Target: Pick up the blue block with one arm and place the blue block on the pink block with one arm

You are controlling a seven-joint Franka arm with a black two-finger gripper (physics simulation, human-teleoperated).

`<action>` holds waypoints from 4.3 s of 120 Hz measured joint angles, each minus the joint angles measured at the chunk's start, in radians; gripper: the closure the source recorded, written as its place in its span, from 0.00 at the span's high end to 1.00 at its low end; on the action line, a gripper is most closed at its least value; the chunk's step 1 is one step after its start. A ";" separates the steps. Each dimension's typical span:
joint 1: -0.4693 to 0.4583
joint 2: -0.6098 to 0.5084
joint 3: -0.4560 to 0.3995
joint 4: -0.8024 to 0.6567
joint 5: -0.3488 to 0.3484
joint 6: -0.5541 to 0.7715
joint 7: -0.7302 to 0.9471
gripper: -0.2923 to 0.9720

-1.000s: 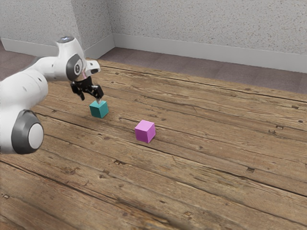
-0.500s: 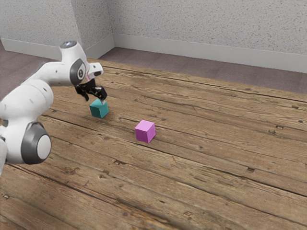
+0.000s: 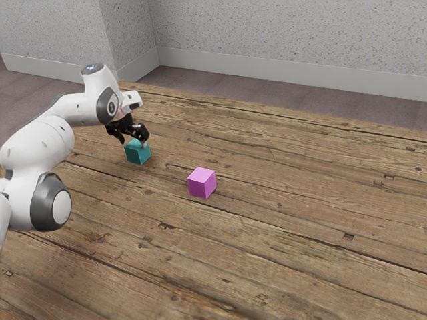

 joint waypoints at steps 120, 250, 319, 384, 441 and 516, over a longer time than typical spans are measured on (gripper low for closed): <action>0.016 0.023 -0.009 -0.007 -0.023 0.016 0.022 0.77; 0.021 -0.035 -0.002 -0.055 -0.048 0.026 0.023 0.50; -0.087 -0.474 -0.016 -0.545 -0.023 0.034 -0.005 0.41; -0.281 -0.778 -0.009 -1.095 -0.068 0.397 -0.081 0.45; -0.335 -0.835 -0.009 -1.262 -0.126 0.591 -0.121 0.46; -0.322 -0.820 -0.007 -1.263 -0.114 0.563 -0.132 0.46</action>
